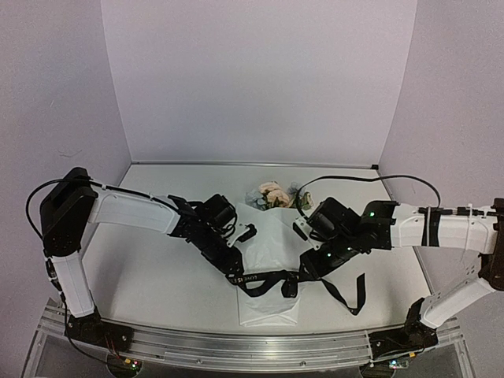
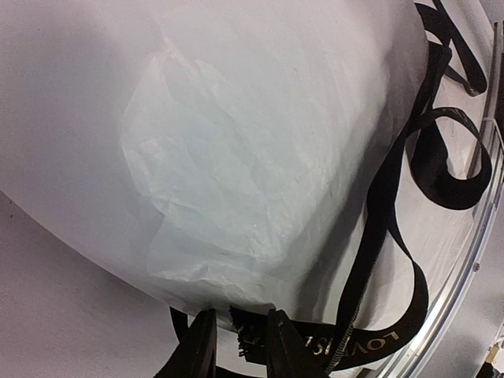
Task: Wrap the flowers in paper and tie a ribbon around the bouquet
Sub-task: Cross the ribbon over the folded bouquet.
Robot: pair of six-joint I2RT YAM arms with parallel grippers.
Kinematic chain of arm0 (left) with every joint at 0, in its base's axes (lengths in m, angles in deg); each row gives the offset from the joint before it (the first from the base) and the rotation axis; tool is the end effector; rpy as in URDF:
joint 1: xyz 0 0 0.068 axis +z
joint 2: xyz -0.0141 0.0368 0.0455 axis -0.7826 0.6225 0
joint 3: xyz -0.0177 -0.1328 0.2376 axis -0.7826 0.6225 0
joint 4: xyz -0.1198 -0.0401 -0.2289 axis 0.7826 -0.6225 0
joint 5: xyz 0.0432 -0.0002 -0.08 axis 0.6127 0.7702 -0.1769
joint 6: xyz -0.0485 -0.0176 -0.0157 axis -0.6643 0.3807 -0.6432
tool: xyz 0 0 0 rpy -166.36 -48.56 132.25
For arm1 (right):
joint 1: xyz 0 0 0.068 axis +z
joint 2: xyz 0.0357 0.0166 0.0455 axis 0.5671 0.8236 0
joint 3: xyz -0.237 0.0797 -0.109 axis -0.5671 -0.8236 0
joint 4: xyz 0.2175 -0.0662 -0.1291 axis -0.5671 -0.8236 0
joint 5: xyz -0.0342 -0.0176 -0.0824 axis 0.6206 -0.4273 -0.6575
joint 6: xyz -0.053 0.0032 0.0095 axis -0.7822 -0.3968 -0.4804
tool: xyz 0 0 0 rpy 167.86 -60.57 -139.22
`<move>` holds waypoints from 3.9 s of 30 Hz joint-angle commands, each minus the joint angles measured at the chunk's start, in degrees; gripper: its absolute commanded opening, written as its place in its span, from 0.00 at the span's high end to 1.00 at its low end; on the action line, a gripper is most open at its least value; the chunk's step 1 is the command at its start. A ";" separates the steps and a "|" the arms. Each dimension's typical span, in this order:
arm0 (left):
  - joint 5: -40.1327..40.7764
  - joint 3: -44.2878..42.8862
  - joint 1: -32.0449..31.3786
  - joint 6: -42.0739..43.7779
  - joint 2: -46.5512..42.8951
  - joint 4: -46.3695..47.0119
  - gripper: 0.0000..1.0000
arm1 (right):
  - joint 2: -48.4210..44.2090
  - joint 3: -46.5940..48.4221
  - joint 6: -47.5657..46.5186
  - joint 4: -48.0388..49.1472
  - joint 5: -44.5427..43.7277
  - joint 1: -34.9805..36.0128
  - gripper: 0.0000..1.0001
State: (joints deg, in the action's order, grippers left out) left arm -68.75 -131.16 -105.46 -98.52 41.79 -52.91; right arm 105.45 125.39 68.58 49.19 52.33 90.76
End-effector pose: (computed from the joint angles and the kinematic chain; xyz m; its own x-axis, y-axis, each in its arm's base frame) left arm 0.2069 -0.3045 0.1623 -0.6686 0.6375 -0.3829 0.7432 0.5552 -0.3733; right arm 0.1536 0.2319 0.2300 -0.7525 -0.4989 -0.4300 -0.6160 0.7641 0.1914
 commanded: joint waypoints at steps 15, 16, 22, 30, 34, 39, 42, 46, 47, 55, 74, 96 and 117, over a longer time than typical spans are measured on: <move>6.65 -0.84 -0.09 0.70 -8.49 3.79 0.97 | -2.57 -1.78 0.98 0.16 -0.63 -1.61 0.55; 6.57 -0.61 0.02 0.57 -8.77 4.20 0.97 | -2.57 -1.89 0.99 0.15 -0.62 -1.63 0.55; 5.25 -0.41 0.69 0.56 -8.07 3.64 0.92 | -2.61 -2.17 1.23 0.10 -0.05 -1.91 0.55; 2.38 4.68 0.70 -2.64 -11.08 3.30 0.65 | -2.68 -0.77 0.90 -0.80 4.61 -1.98 0.54; 0.63 10.90 0.68 -7.35 -17.40 6.60 0.64 | -1.20 2.83 -1.12 -3.99 8.32 -1.45 0.53; -3.90 21.81 -0.56 -16.09 -25.11 15.06 0.63 | 2.98 8.36 -4.52 -5.90 13.06 -1.40 0.48; -4.71 25.37 -2.70 -18.54 -25.49 18.25 0.68 | 7.41 12.53 -7.43 -6.00 17.56 -1.26 0.46; -2.37 27.83 -3.69 -21.19 -24.54 21.64 0.77 | 11.98 16.00 -16.61 -3.19 18.26 1.55 0.44; -0.89 28.50 -3.70 -21.98 -25.01 22.28 0.78 | 12.90 16.42 -20.14 -2.55 17.54 2.46 0.43; 12.60 29.18 -3.07 -25.48 -29.25 17.72 0.73 | 20.29 22.91 -34.37 -2.73 17.26 4.88 0.21; 14.47 30.65 2.72 -25.02 -44.18 9.79 0.66 | 36.05 37.66 -46.07 -7.13 1.86 9.78 0.10; 13.57 28.77 3.76 -23.98 -43.55 9.60 0.65 | 39.26 39.92 -47.23 -6.16 -15.21 11.57 0.89; 9.50 13.21 -1.52 0.95 -22.28 8.83 0.47 | 13.55 21.28 -22.32 -9.68 -2.37 3.07 0.36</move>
State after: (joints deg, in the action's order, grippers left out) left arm -60.92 -110.08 -105.79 -109.00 16.49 -40.85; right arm 127.49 152.47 35.47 41.23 43.80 97.75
